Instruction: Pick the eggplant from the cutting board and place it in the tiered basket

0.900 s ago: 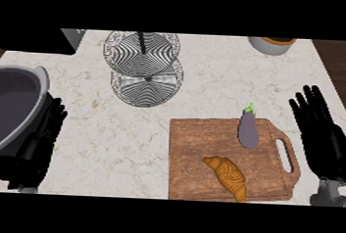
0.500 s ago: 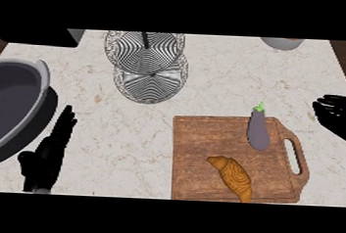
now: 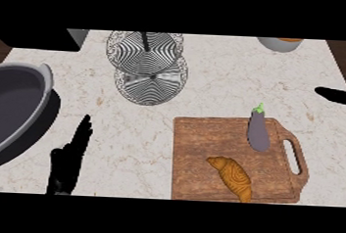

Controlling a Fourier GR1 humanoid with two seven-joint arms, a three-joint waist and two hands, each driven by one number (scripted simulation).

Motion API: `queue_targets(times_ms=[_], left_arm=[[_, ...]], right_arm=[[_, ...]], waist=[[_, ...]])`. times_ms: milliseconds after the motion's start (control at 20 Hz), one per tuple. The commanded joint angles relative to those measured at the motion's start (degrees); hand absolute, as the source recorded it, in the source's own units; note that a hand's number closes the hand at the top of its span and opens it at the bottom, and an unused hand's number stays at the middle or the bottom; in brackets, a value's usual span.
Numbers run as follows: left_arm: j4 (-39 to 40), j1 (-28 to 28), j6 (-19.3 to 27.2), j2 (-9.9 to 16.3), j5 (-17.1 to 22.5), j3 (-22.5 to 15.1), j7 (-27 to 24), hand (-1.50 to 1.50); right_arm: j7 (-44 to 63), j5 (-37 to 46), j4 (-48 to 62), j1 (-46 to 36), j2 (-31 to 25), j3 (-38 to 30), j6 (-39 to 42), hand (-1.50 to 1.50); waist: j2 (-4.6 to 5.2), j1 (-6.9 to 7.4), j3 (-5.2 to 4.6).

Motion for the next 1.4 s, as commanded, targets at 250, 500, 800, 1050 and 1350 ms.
queue_targets(times_ms=[250, 500, 800, 1050, 1350], left_arm=[[2.2, -1.7, -1.0, -0.2, -0.2, 0.7, 0.3, 0.00], [2.7, -2.0, -0.2, -2.1, -1.6, -1.2, 0.6, 0.00], [4.0, -3.2, -1.1, -2.5, -1.3, -0.5, 0.4, 0.00], [3.3, -3.1, -2.7, -1.3, 0.0, 1.0, 1.8, 0.00], [2.8, -3.3, -0.4, -2.8, -2.4, -0.3, 2.4, 0.00]], right_arm=[[22.2, -9.0, 6.7, -13.3, -2.6, 7.2, 27.9, -1.50], [27.7, -10.6, 12.0, -20.0, -1.5, 14.6, 38.5, -1.50], [28.6, -9.9, 22.1, -28.2, -0.4, 20.4, 43.8, -1.50], [28.4, -9.0, 28.2, -30.9, 3.8, 24.4, 44.7, -1.50], [26.2, -8.4, 36.7, -34.7, 8.2, 27.5, 48.5, -1.50]], waist=[[-0.29, 0.78, 0.07], [-0.01, 2.13, 0.01], [0.35, 2.48, 0.09], [-0.04, 1.23, 0.14], [0.08, 1.28, 0.22]])
